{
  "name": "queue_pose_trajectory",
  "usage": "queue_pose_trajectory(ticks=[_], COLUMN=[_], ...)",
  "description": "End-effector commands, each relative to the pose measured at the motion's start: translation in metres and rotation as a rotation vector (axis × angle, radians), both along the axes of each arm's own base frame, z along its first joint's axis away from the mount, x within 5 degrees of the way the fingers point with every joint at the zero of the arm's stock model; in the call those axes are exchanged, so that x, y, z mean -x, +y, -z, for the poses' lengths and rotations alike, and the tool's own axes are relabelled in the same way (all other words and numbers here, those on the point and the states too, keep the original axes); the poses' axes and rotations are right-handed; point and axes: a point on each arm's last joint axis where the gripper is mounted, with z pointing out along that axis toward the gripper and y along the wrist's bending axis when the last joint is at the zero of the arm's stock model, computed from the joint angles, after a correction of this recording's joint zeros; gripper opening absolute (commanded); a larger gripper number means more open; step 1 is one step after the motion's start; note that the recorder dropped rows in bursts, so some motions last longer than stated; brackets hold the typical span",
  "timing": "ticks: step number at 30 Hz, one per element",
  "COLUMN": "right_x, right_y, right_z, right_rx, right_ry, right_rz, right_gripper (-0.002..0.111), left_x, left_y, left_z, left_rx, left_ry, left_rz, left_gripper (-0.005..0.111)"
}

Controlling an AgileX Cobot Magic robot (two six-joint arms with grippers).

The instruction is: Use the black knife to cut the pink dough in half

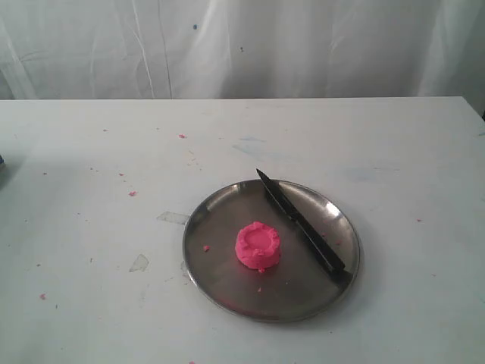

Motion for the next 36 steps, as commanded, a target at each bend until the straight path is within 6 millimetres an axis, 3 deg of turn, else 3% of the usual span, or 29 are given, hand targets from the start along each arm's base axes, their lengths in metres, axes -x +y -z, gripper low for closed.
queue_pose_trajectory(ticks=[1, 12, 22, 31, 36], right_x=[0.000, -0.002, 0.008, 0.009, 0.024], right_y=[0.000, 0.002, 0.010, 0.011, 0.009], right_z=[0.000, -0.012, -0.059, -0.061, -0.081], right_rx=[0.012, 0.016, 0.017, -0.174, -0.377], right_ry=[-0.010, -0.146, -0.674, -0.700, -0.967], right_rz=[0.001, -0.022, -0.113, -0.144, -0.207], right_gripper=[0.000, 0.000, 0.000, 0.000, 0.000], left_x=[0.000, 0.000, 0.000, 0.000, 0.000], left_y=[0.000, 0.000, 0.000, 0.000, 0.000], left_z=[0.000, 0.000, 0.000, 0.000, 0.000], left_rx=[0.004, 0.004, 0.004, 0.004, 0.004], left_ry=[-0.001, -0.001, -0.001, -0.001, -0.001], left_rz=[0.005, 0.005, 0.005, 0.005, 0.005], left_gripper=[0.000, 0.000, 0.000, 0.000, 0.000])
